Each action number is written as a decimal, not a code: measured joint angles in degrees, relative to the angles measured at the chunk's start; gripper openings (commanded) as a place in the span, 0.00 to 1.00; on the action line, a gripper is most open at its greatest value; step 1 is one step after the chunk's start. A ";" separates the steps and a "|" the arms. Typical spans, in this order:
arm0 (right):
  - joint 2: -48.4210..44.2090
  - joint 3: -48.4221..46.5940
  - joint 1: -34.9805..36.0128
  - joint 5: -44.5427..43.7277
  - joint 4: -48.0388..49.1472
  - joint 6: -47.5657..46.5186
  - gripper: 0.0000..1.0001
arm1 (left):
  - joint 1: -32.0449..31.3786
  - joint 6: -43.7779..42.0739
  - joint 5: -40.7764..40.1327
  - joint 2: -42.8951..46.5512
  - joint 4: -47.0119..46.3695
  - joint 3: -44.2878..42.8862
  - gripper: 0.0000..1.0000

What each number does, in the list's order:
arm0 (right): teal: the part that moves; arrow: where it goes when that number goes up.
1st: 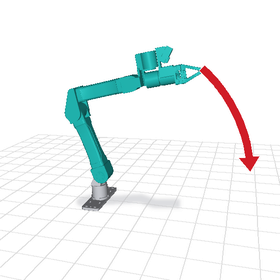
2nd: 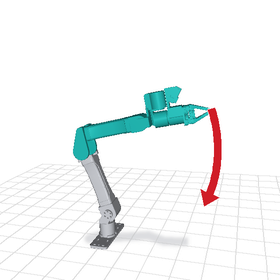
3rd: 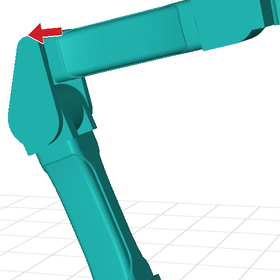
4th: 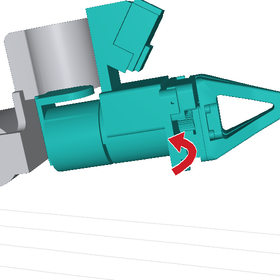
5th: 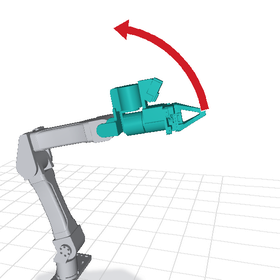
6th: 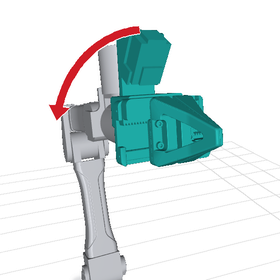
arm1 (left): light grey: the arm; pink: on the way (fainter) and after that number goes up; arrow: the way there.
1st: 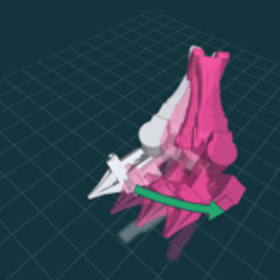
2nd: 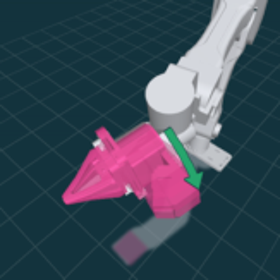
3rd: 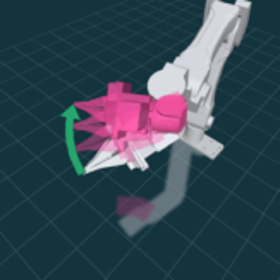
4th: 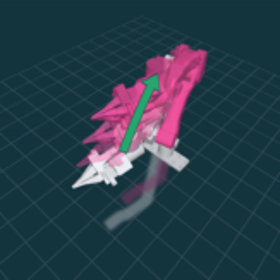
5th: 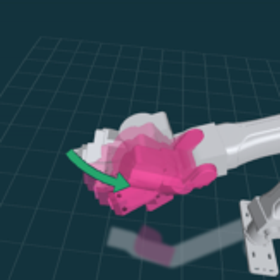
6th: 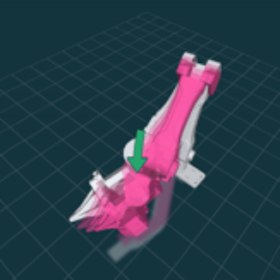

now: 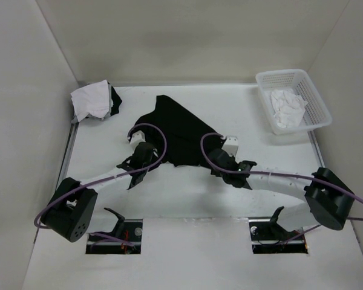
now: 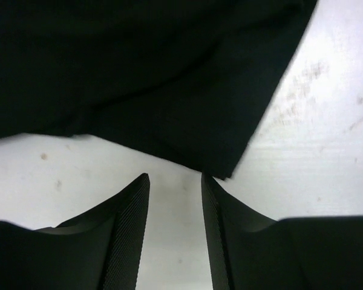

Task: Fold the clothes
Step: Flatten the tank top out

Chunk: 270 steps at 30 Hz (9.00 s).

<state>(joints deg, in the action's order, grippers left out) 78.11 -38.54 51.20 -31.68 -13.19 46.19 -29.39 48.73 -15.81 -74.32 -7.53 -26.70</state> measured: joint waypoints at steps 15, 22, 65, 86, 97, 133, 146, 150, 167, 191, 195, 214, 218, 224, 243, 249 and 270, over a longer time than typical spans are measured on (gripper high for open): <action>18.64 -13.88 1.77 -10.97 -5.99 -8.83 0.39 | 0.44 0.35 3.15 -0.02 -4.04 1.73 0.00; 21.94 -15.93 1.77 -11.93 -6.19 -9.31 0.39 | 1.75 0.33 4.39 -0.02 -4.66 2.89 0.00; -38.86 -11.17 0.00 -11.54 -9.01 -7.72 0.00 | 4.83 -0.61 4.26 30.82 12.33 -11.69 0.00; -20.24 -45.66 36.13 -37.27 41.33 -75.19 0.00 | 4.94 -10.84 -2.89 36.59 20.44 -52.04 0.00; -14.27 -51.45 17.79 -30.62 34.53 -73.09 0.00 | 8.48 -11.87 -4.44 24.90 19.98 -52.76 0.00; 5.49 -80.48 -4.57 -6.36 5.33 -51.36 0.00 | 20.41 -6.91 4.74 3.69 19.85 -61.66 0.00; 42.21 -114.27 -30.97 22.95 -14.36 -28.76 0.00 | 26.51 -4.39 13.09 -38.42 27.36 -105.55 0.00; 37.90 -114.44 -30.80 25.14 -14.01 -28.22 0.00 | 27.50 -4.42 13.42 -34.14 26.43 -104.17 0.00; -17.92 -33.48 -15.98 18.58 2.25 -26.58 0.00 | 20.33 -5.95 7.63 19.63 8.87 -36.17 0.00; -57.18 6.51 55.84 -8.33 -42.53 41.77 0.00 | 12.79 0.22 0.98 71.10 58.62 -16.98 0.00; -46.12 -15.91 58.82 -23.69 -53.18 38.73 0.00 | 11.67 -1.49 1.55 58.90 51.34 -24.17 0.00; -19.02 -63.84 25.29 -32.92 7.98 -59.14 0.00 | 10.21 -8.72 2.95 25.90 22.75 -67.69 0.00; -11.15 -64.46 6.58 -18.12 3.08 -52.19 0.00 | 15.78 -7.06 5.33 14.25 17.51 -62.20 0.00; 8.39 -66.47 -16.83 7.96 -4.39 -37.51 0.00 | 21.73 -2.97 9.51 -10.88 19.71 -56.54 0.00; 23.19 -115.23 -27.41 23.63 -18.36 -32.57 0.00 | 29.62 -5.31 14.05 -18.05 19.43 -97.50 0.00; 4.09 -83.36 -27.34 23.26 -10.64 -32.44 0.00 | 28.30 -7.61 11.50 -4.31 14.01 -76.28 0.00; -55.34 10.69 42.32 4.31 -34.42 26.03 0.00 | 5.14 -0.76 -5.18 71.80 55.95 -16.37 0.00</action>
<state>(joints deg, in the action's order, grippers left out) 22.76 -27.86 93.51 -27.38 -47.62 72.23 -24.25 47.97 -20.99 -2.52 48.42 -43.07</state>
